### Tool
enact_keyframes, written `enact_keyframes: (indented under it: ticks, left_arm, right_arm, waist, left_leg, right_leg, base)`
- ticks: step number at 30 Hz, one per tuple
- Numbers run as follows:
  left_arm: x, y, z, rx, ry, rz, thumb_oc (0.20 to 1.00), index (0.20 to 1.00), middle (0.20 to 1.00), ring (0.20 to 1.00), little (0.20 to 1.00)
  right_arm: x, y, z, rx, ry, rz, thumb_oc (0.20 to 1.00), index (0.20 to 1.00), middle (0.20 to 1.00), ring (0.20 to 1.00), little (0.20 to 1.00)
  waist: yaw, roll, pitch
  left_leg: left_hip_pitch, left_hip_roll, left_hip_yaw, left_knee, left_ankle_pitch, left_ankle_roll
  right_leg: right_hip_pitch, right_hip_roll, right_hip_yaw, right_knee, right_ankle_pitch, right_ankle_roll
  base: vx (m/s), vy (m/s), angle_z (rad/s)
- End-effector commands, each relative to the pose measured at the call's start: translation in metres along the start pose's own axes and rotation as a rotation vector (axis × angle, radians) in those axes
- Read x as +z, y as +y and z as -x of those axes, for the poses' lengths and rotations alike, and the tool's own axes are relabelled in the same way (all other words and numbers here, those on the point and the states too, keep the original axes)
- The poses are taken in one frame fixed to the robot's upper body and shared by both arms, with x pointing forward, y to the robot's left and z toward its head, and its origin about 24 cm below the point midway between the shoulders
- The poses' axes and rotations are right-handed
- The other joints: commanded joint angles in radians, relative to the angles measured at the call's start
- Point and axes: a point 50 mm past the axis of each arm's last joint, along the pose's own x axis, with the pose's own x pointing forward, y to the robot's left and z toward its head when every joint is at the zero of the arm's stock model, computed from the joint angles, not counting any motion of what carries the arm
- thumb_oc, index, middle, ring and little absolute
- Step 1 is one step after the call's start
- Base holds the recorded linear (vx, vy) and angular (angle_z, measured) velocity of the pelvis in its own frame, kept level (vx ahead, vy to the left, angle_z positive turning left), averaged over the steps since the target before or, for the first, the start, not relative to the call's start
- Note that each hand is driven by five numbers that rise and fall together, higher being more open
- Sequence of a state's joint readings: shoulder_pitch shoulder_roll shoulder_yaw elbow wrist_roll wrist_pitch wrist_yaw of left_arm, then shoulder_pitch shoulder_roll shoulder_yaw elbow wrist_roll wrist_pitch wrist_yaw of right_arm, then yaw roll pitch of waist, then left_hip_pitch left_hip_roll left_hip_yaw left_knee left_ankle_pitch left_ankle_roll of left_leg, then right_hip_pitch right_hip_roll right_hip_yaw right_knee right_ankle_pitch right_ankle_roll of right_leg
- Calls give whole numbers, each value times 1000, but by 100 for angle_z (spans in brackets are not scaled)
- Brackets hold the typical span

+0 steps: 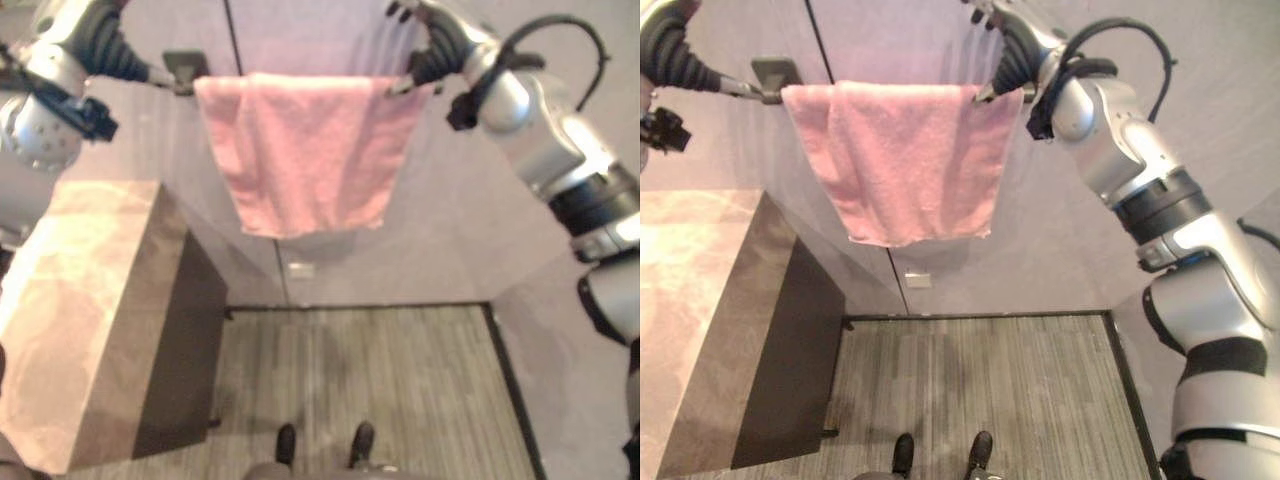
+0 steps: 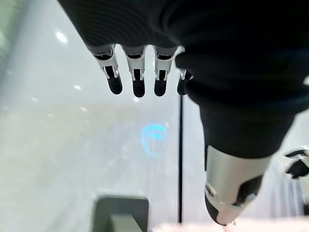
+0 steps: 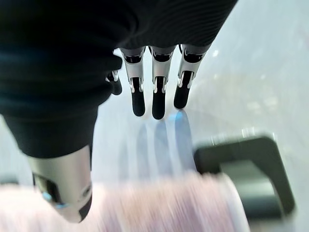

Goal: Put brush and paste in cup on sink, flatten towel.

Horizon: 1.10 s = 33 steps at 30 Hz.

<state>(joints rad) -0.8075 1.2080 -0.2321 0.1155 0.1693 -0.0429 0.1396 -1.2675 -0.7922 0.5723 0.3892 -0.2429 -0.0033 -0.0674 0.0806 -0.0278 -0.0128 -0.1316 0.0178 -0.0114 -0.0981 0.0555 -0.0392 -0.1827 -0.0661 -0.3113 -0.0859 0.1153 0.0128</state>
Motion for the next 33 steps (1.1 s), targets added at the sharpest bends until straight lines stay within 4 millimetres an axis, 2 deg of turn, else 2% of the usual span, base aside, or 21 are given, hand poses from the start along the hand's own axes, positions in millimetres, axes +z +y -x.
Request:
enact_keyframes:
  ticks: [1,2,3,4,7,8,9,11,12,14,19,20,21,22,23,24,25,26,27,30,33]
  left_arm:
    - [-13,20,18,232,39,36,1000,1000,1000,1000,1000]
    - [-20,17,35,285,77,54,1000,1000,1000,1000,1000]
    - [-20,17,36,286,79,53,1000,1000,1000,1000,1000]
    - [-25,6,61,312,123,86,1000,1000,1000,1000,1000]
    - [-38,-15,106,311,249,147,1000,1000,1000,1000,1000]
    - [-40,-26,122,303,302,206,1000,1000,1000,1000,1000]
    - [-43,-51,156,232,421,317,1000,1000,1000,1000,1000]
    - [-41,-65,179,167,481,370,1000,1000,1000,1000,1000]
    - [-40,-66,180,164,480,371,1000,1000,1000,1000,1000]
    - [-39,-76,194,139,531,459,1000,1000,1000,1000,1000]
    - [-31,-115,230,84,682,642,1000,1000,1000,1000,1000]
    - [-31,-115,230,84,681,642,1000,1000,1000,1000,1000]
    - [-27,-124,236,62,705,677,1000,1000,1000,1000,1000]
    - [-27,-124,236,61,704,678,1000,1000,1000,1000,1000]
    - [-23,-140,247,30,766,770,1000,1000,1000,1000,1000]
    - [-15,-169,271,-51,892,921,1000,1000,1000,1000,1000]
    - [-15,-169,271,-52,892,922,1000,1000,1000,1000,1000]
    - [-12,-185,290,-146,965,938,1000,1000,1000,1000,1000]
    - [-12,-185,289,-145,964,939,1000,1000,1000,1000,1000]
    - [-2,-215,332,-390,1105,883,1000,1000,1000,1000,1000]
    - [0,-224,349,-476,1152,823,1000,1000,1000,1000,1000]
  right_arm:
    - [-17,-35,18,-240,12,21,1000,1000,1000,1000,1000]
    - [-21,-36,28,-307,23,-15,1000,1000,1000,1000,1000]
    - [-20,-36,28,-306,22,-15,1000,1000,1000,1000,1000]
    - [-27,-34,47,-369,29,-45,1000,1000,1000,1000,1000]
    - [-46,-25,88,-426,104,-100,1000,1000,1000,1000,1000]
    - [-52,-19,103,-430,143,-120,1000,1000,1000,1000,1000]
    - [-69,1,138,-424,268,-185,1000,1000,1000,1000,1000]
    - [-83,19,167,-390,383,-205,1000,1000,1000,1000,1000]
    - [-83,19,168,-389,385,-204,1000,1000,1000,1000,1000]
    - [-91,31,191,-358,466,-219,1000,1000,1000,1000,1000]
    - [-103,77,249,-231,689,-262,1000,1000,1000,1000,1000]
    - [-103,77,249,-231,689,-262,1000,1000,1000,1000,1000]
    - [-102,91,264,-197,740,-285,1000,1000,1000,1000,1000]
    - [-103,91,264,-197,741,-284,1000,1000,1000,1000,1000]
    - [-101,108,279,-135,791,-316,1000,1000,1000,1000,1000]
    - [-94,139,310,9,888,-393,1000,1000,1000,1000,1000]
    - [-95,139,310,9,888,-393,1000,1000,1000,1000,1000]
    - [-92,155,327,92,946,-427,1000,1000,1000,1000,1000]
    - [-92,155,327,91,946,-427,1000,1000,1000,1000,1000]
    - [-84,189,363,264,1071,-504,1000,1000,1000,1000,1000]
    - [-81,203,378,337,1131,-517,1000,1000,1000,1000,1000]
  waist:
    - [52,-11,-44]
    - [49,-8,-47]
    - [46,-8,-49]
    - [41,-5,-51]
    - [25,0,-50]
    - [18,2,-51]
    - [9,5,-55]
    - [5,7,-59]
    - [4,6,-63]
    - [-2,9,-65]
    - [-15,16,-66]
    - [-15,16,-67]
    - [-19,19,-65]
    - [-19,18,-66]
    - [-25,22,-61]
    - [-33,29,-51]
    - [-34,29,-54]
    - [-37,33,-50]
    - [-37,33,-52]
    - [-42,41,-46]
    - [-44,44,-42]
  left_leg:
    - [59,-11,-11,11,-118,40]
    - [67,-11,-14,11,-119,41]
    - [62,-14,-15,11,-113,43]
    - [72,-15,-22,11,-115,46]
    - [92,-16,-34,11,-125,50]
    - [89,-19,-38,11,-119,55]
    - [92,-20,-44,11,-120,60]
    - [97,-19,-47,11,-125,61]
    - [90,-22,-49,11,-118,63]
    - [90,-22,-52,11,-116,64]
    - [91,-21,-46,11,-112,64]
    - [90,-21,-47,11,-111,64]
    - [95,-19,-43,11,-114,63]
    - [91,-21,-43,11,-110,64]
    - [94,-19,-40,11,-111,64]
    - [98,-18,-33,11,-109,65]
    - [95,-19,-34,11,-105,66]
    - [100,-17,-30,11,-107,65]
    - [97,-19,-31,11,-104,66]
    - [102,-16,-19,11,-101,62]
    - [101,-16,-15,11,-98,61]
  right_leg:
    - [161,-20,-45,-1,-154,95]
    - [172,-20,-48,-1,-160,93]
    - [168,-22,-50,-1,-156,92]
    - [186,-22,-56,-1,-163,85]
    - [206,-20,-64,14,-179,77]
    - [204,-22,-68,19,-180,74]
    - [208,-22,-71,23,-186,70]
    - [213,-21,-73,27,-193,69]
    - [210,-22,-76,21,-185,69]
    - [209,-22,-77,23,-187,67]
    - [209,-20,-71,15,-183,63]
    - [209,-20,-71,14,-182,63]
    - [210,-18,-65,14,-185,63]
    - [208,-19,-66,11,-181,63]
    - [208,-18,-60,16,-184,62]
    - [207,-18,-53,18,-183,61]
    - [205,-18,-55,15,-179,60]
    - [209,-17,-48,15,-181,61]
    - [207,-17,-49,11,-177,60]
    - [211,-16,-45,2,-175,64]
    - [210,-16,-42,1,-173,66]
  base:
    - [-12,-2,6]
    - [-30,2,5]
    - [-59,15,7]
    - [-67,19,4]
    - [-53,23,14]
    - [-80,37,15]
    - [-80,32,15]
    - [-40,12,6]
    - [-38,9,-4]
    - [-37,10,-3]
    - [-14,-1,0]
    - [-30,-14,-4]
    - [-16,-7,-4]
    - [-29,-18,-7]
    - [-62,-19,-5]
    - [-59,-20,-4]
    - [-48,-21,-4]
    - [-18,-7,-6]
    - [-17,-14,-10]
    - [-20,-13,-10]
    - [-11,-5,-3]
